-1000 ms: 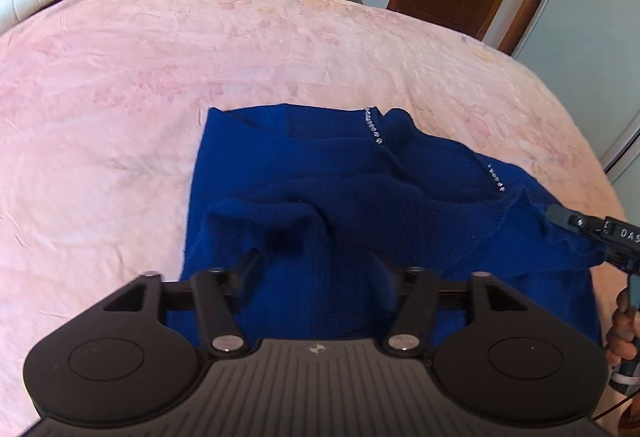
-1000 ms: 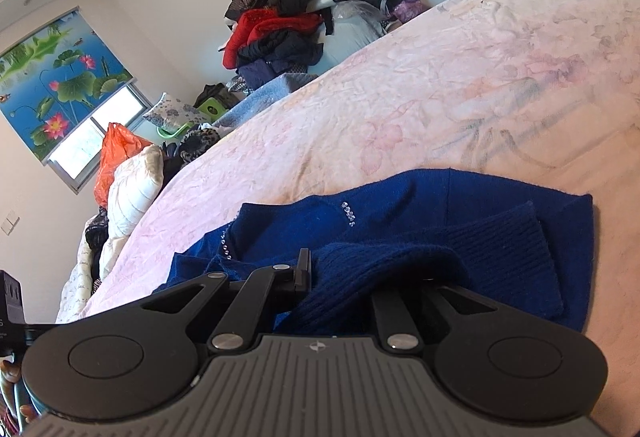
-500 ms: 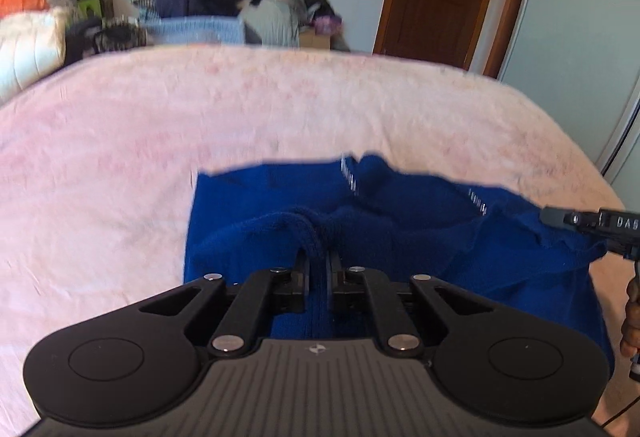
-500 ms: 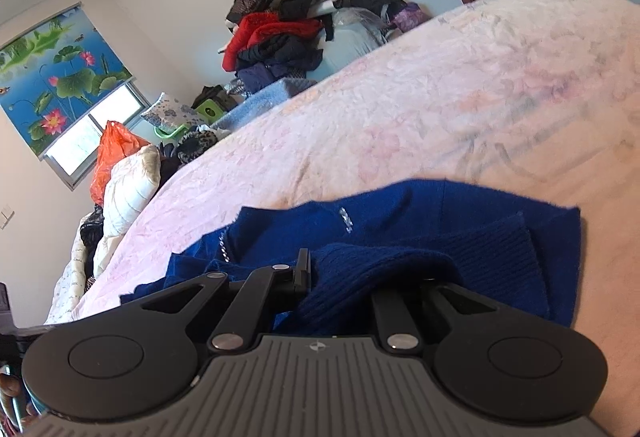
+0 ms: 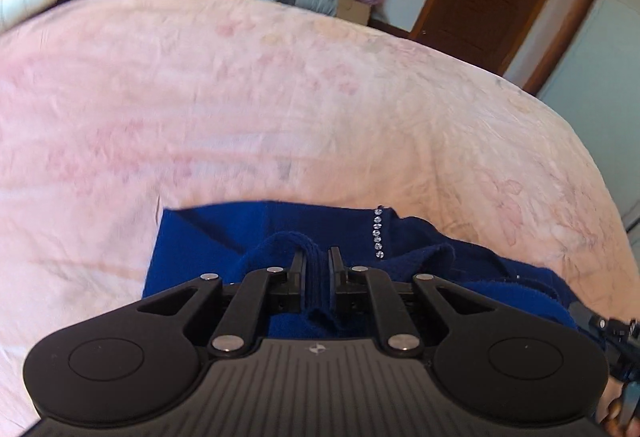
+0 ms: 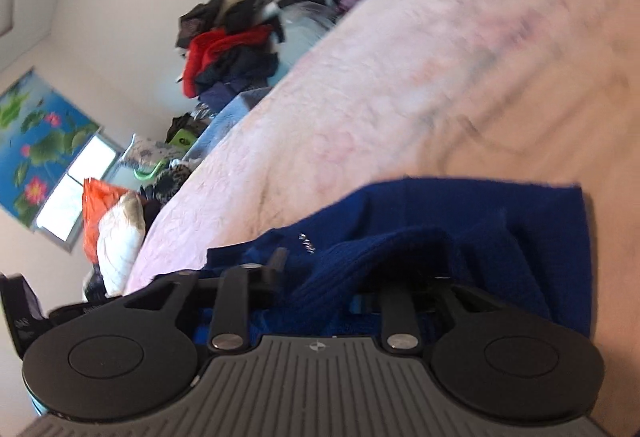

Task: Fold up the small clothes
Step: 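Lower the folded side edge onto the sweater body with both grippers, then open both grippers and release the folded sweater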

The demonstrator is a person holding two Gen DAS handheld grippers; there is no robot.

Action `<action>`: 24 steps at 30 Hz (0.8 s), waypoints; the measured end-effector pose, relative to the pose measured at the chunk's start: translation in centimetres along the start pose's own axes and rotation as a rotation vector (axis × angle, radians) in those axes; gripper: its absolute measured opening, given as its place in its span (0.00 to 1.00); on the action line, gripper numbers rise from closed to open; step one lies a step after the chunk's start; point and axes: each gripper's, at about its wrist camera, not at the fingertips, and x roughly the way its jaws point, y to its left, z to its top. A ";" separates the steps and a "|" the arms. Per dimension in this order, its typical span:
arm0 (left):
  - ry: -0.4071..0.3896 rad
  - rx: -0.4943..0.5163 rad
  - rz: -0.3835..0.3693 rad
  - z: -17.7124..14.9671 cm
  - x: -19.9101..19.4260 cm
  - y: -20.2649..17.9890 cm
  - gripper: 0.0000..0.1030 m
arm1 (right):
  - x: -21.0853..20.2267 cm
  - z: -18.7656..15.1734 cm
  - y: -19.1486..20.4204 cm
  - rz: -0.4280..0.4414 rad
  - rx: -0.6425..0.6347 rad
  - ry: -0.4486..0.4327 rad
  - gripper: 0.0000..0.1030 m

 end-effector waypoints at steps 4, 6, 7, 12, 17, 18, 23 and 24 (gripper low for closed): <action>-0.053 0.009 0.043 -0.1 -1.1 0.2 0.41 | -0.7 0.2 0.2 0.007 -0.018 -0.034 0.53; -0.106 0.002 0.066 0.1 -2.0 0.4 0.63 | -0.9 0.4 0.3 0.007 -0.017 -0.060 0.59; -0.130 -0.009 0.071 0.3 -2.4 0.6 0.71 | -1.1 0.6 0.3 0.006 -0.018 -0.073 0.66; -0.148 -0.058 0.087 0.9 -3.7 1.7 0.71 | -1.6 1.4 0.5 -0.041 -0.028 -0.134 0.67; -0.090 0.106 0.158 -2.2 -3.9 1.2 0.71 | -2.1 -0.2 2.8 -0.025 -0.224 -0.062 0.80; -0.076 0.171 0.184 -3.1 -3.7 0.8 0.71 | -1.8 -0.6 3.1 -0.035 -0.269 -0.024 0.86; -0.109 0.391 0.406 -6.8 -3.1 -0.6 0.71 | -1.6 -2.1 3.0 -0.189 -0.356 0.003 0.80; -0.116 0.405 0.406 -7.3 -3.3 -0.6 0.71 | -2.2 -2.3 3.3 -0.192 -0.358 -0.011 0.83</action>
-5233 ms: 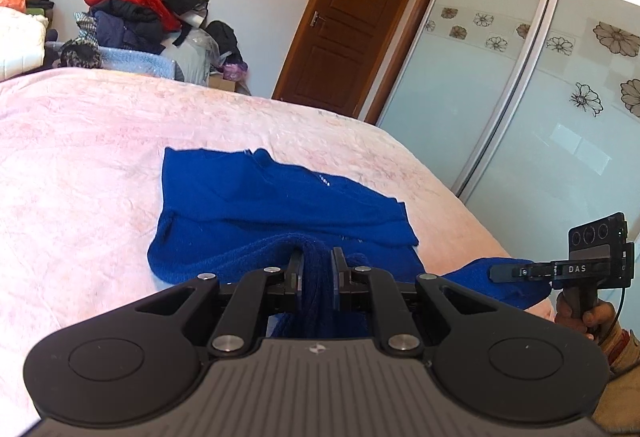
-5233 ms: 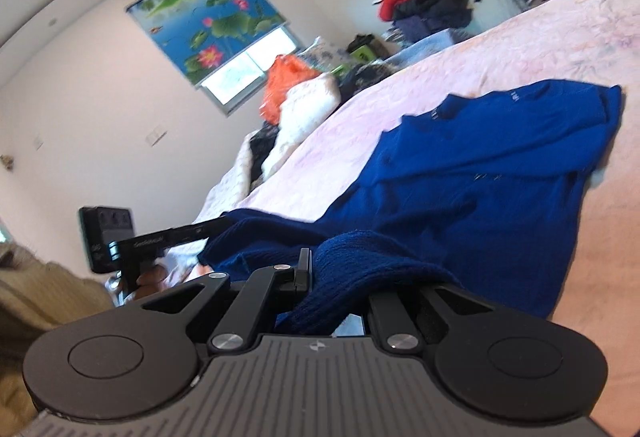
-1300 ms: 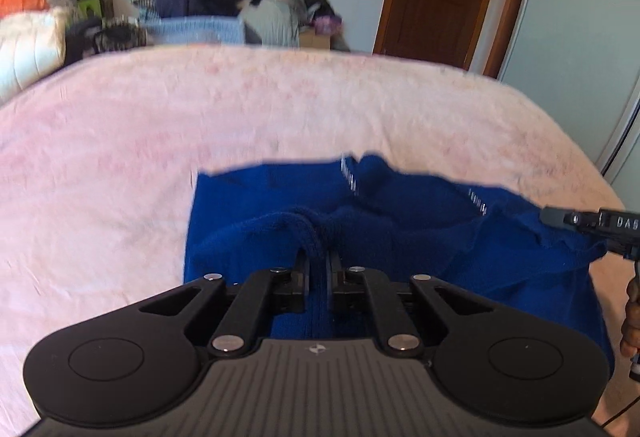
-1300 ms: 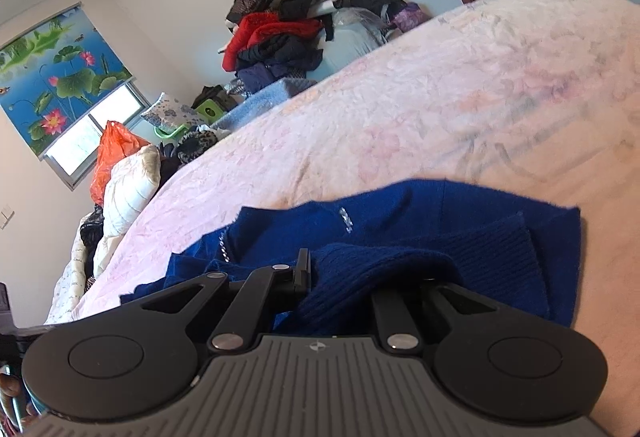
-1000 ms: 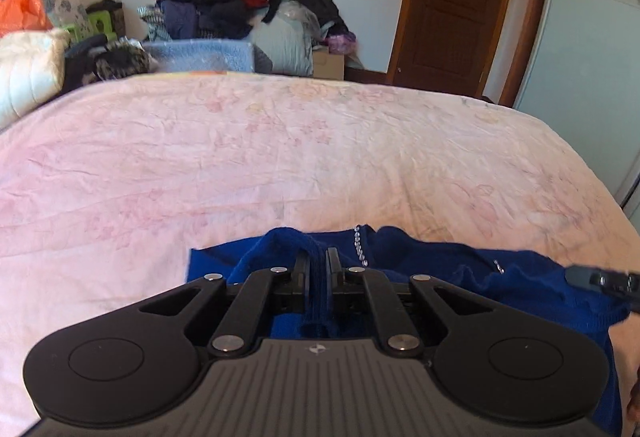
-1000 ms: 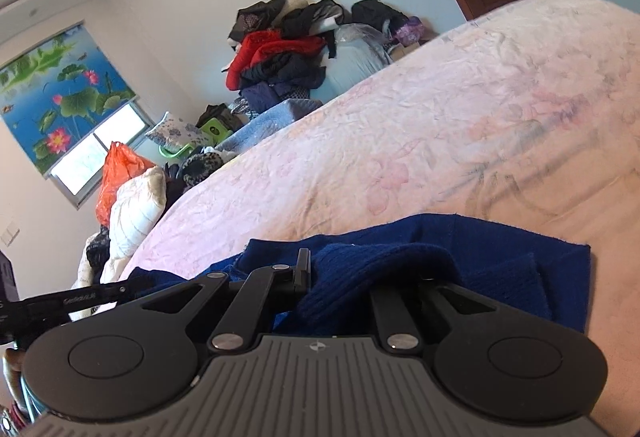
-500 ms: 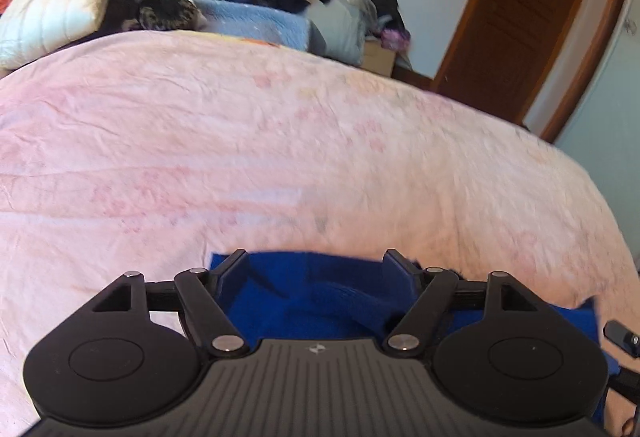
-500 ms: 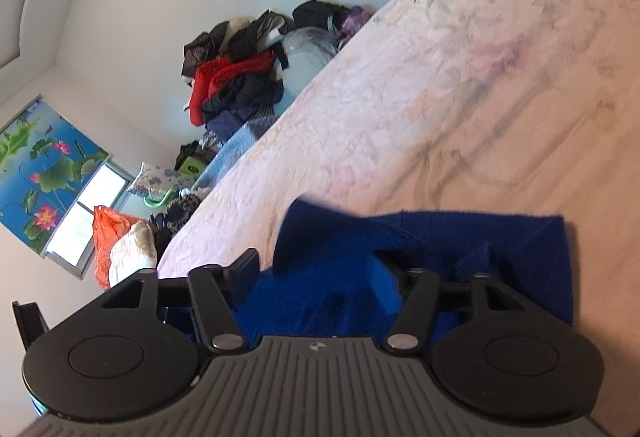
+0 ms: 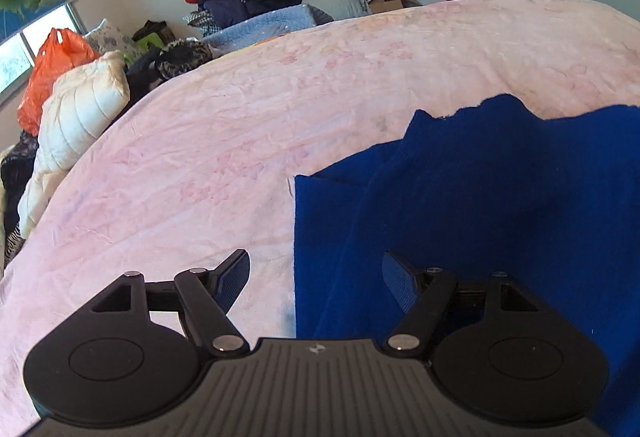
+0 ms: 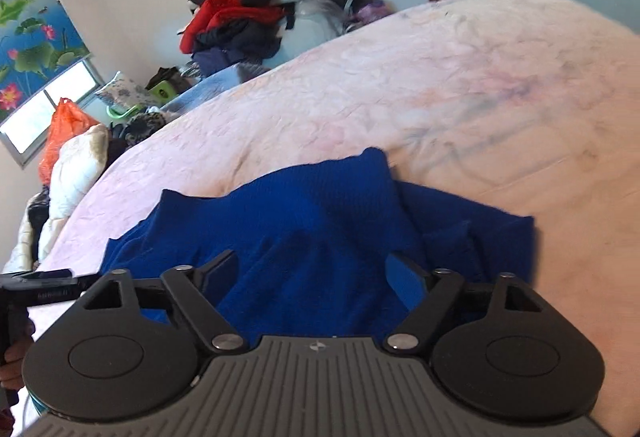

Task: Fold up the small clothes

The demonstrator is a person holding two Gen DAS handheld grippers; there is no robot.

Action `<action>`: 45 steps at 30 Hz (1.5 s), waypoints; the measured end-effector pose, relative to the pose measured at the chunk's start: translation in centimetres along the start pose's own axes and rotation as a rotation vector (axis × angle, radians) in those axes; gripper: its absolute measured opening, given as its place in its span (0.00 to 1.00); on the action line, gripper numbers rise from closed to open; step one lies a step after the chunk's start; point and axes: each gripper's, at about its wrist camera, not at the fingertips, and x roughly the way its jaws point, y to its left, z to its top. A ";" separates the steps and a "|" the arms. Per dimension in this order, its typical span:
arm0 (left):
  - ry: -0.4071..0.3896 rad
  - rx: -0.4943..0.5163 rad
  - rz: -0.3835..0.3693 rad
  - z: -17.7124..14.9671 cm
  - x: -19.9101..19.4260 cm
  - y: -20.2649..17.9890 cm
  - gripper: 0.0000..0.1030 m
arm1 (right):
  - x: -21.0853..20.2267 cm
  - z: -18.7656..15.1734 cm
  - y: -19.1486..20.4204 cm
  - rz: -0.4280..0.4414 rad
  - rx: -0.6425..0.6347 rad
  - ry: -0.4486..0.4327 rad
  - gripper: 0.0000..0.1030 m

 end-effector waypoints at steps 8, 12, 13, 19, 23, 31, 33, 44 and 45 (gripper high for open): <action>-0.035 0.005 0.018 -2.6 -1.9 -0.8 0.71 | -3.6 -2.8 1.8 -0.096 -0.146 -0.121 0.89; -0.035 -0.041 0.025 -3.1 -1.8 -0.4 0.71 | -3.8 -4.0 1.7 -0.205 -0.201 -0.171 0.90; -0.034 -0.053 0.026 -3.2 -1.7 -0.2 0.71 | -3.6 -4.3 1.6 -0.188 -0.193 -0.165 0.90; -0.013 -0.123 0.008 -3.8 -1.4 0.9 0.71 | -3.1 -4.7 2.5 -0.119 -0.197 -0.187 0.89; -0.042 -0.159 0.032 -4.0 -1.6 1.3 0.71 | -2.0 -4.8 3.2 -0.136 -0.211 -0.191 0.90; -0.136 -0.265 0.184 -3.4 0.9 3.5 0.71 | -1.5 -5.4 4.3 -0.172 -0.319 -0.197 0.89; -0.103 -0.292 0.194 -3.2 2.1 3.8 0.71 | -1.4 -5.4 4.6 -0.183 -0.346 -0.198 0.88; 0.034 -0.488 0.296 -4.6 2.0 7.2 0.72 | -3.0 -5.4 5.4 -0.355 -0.635 -0.265 0.78; 0.044 -0.488 0.296 -4.9 1.5 7.5 0.71 | -3.4 -5.3 5.3 -0.372 -0.661 -0.278 0.79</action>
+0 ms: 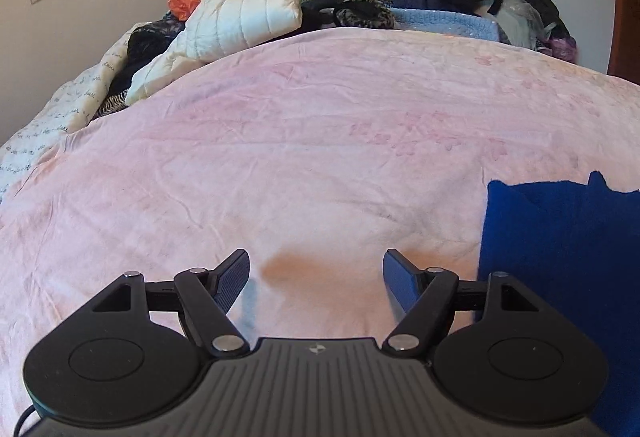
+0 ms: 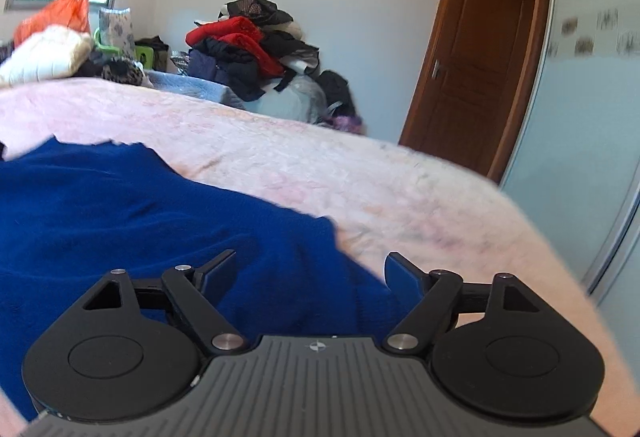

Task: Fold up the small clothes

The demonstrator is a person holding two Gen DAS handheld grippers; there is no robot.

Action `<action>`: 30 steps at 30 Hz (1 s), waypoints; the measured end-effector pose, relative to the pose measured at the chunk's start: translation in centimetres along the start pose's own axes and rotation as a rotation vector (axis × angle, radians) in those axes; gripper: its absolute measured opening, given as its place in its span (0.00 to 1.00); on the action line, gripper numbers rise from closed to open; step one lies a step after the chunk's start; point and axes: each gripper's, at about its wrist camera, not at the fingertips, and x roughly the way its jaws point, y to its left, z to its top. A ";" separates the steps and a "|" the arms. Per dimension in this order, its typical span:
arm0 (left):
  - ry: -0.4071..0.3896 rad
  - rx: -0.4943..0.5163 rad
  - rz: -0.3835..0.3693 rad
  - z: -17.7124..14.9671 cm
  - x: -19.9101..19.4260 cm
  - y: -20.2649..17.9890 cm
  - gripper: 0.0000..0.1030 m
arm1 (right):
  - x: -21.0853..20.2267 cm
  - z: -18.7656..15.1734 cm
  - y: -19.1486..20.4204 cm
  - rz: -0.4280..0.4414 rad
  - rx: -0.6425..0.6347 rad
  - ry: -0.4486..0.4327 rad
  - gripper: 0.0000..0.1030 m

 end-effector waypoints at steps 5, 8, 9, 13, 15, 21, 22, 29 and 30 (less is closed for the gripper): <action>0.089 -0.005 -0.020 -0.9 -1.2 1.9 0.71 | -0.7 -0.3 -1.1 -0.040 -0.070 0.019 0.79; 0.072 -0.001 -0.007 -2.1 -1.5 1.9 0.71 | -0.5 -1.1 -1.7 -0.021 -0.046 0.067 0.81; 0.051 0.021 0.003 -2.4 -1.7 1.6 0.71 | -0.2 -1.4 -2.0 0.004 -0.025 0.083 0.81; 0.039 0.070 -0.050 -2.3 -3.0 1.4 0.71 | 0.3 -2.1 -1.2 0.034 -0.026 0.154 0.82; 0.022 0.072 -0.042 -2.3 -3.9 1.7 0.71 | -1.1 -1.7 0.1 -0.018 -0.085 0.117 0.83; -0.047 0.104 -0.215 -2.2 -8.7 1.1 0.71 | -2.6 0.6 2.3 0.250 0.018 0.101 0.91; -0.034 0.127 -0.286 -2.4 -9.5 0.6 0.72 | -2.1 0.6 2.9 0.292 0.040 0.143 0.91; -0.022 0.357 -0.471 -6.8 -12.0 -4.4 0.72 | -1.6 -1.4 3.2 0.263 0.180 0.263 0.94; -0.030 0.382 -0.466 -7.4 -12.0 -5.0 0.72 | -2.2 -1.3 3.1 0.253 0.187 0.255 0.95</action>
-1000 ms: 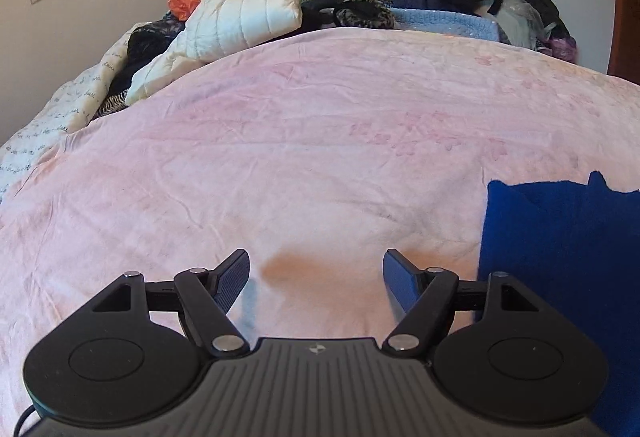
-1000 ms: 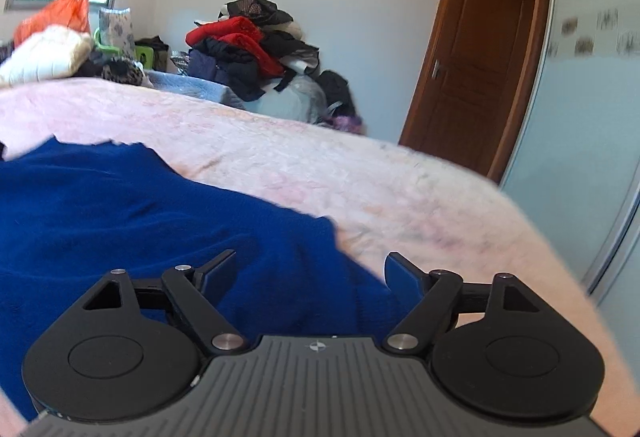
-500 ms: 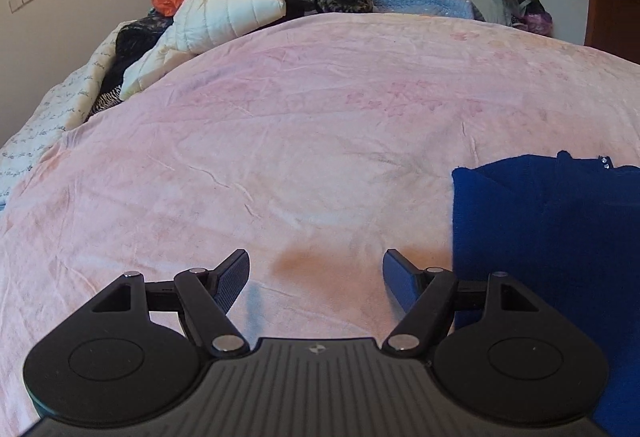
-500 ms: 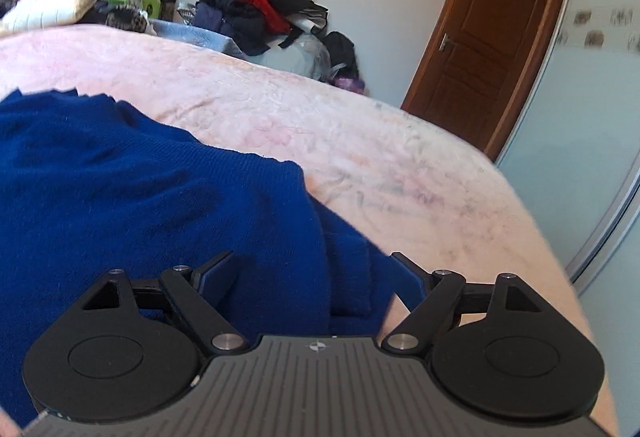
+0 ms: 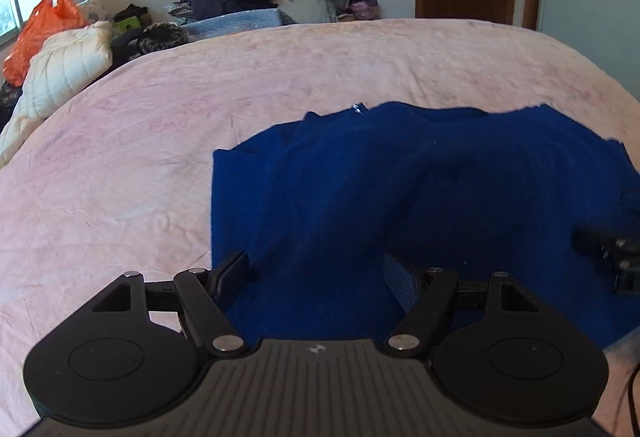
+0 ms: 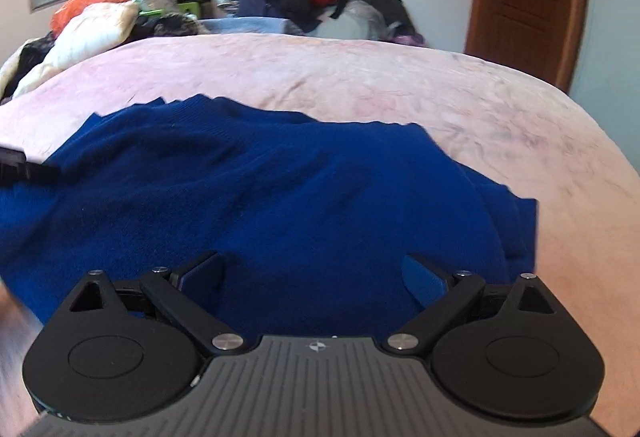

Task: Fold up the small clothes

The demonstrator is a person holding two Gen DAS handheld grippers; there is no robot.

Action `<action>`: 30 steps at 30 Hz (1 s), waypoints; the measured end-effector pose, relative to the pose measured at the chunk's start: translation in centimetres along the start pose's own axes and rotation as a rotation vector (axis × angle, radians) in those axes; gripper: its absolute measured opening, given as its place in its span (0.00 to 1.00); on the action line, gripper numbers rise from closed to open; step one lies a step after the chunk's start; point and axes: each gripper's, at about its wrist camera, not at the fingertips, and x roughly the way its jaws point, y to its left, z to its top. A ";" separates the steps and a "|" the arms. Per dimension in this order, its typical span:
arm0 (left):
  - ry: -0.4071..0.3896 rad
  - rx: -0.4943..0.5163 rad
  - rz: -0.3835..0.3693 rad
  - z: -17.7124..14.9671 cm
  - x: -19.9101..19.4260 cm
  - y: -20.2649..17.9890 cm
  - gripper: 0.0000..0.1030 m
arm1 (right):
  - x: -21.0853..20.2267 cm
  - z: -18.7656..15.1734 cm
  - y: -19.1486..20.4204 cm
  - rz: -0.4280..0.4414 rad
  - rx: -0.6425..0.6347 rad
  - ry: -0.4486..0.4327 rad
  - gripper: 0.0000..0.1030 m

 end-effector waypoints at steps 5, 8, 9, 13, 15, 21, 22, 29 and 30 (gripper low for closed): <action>-0.021 0.068 0.040 -1.2 0.8 -2.0 0.72 | -0.6 -1.1 0.1 0.006 -0.012 0.052 0.97; -0.022 0.051 0.059 -1.4 0.8 -1.9 0.78 | -0.7 -1.7 0.1 -0.005 -0.021 0.057 0.98; -0.020 0.039 0.059 -1.5 0.7 -1.7 0.78 | -0.9 -1.7 0.1 -0.005 -0.011 0.059 0.98; -0.015 0.034 0.054 -1.7 0.2 -1.5 0.78 | -1.6 -1.5 0.2 -0.021 0.024 0.021 0.97; -0.021 0.042 0.060 -1.8 -0.2 -1.5 0.78 | -1.4 -1.6 0.5 -0.017 0.017 0.031 0.97; -0.015 0.035 0.051 -1.8 -0.6 -1.4 0.79 | -1.2 -2.0 0.7 -0.038 0.002 0.039 0.98; -0.019 0.035 0.056 -1.8 -0.8 -1.5 0.79 | -1.4 -1.9 0.7 -0.039 0.007 0.032 0.98; -0.016 0.068 0.045 -1.6 -1.3 -2.1 0.79 | -1.2 -2.0 0.7 -0.023 0.023 0.043 0.99; -0.012 0.078 0.039 -1.7 -1.3 -2.2 0.79 | -1.2 -2.2 0.9 -0.032 0.010 0.041 0.99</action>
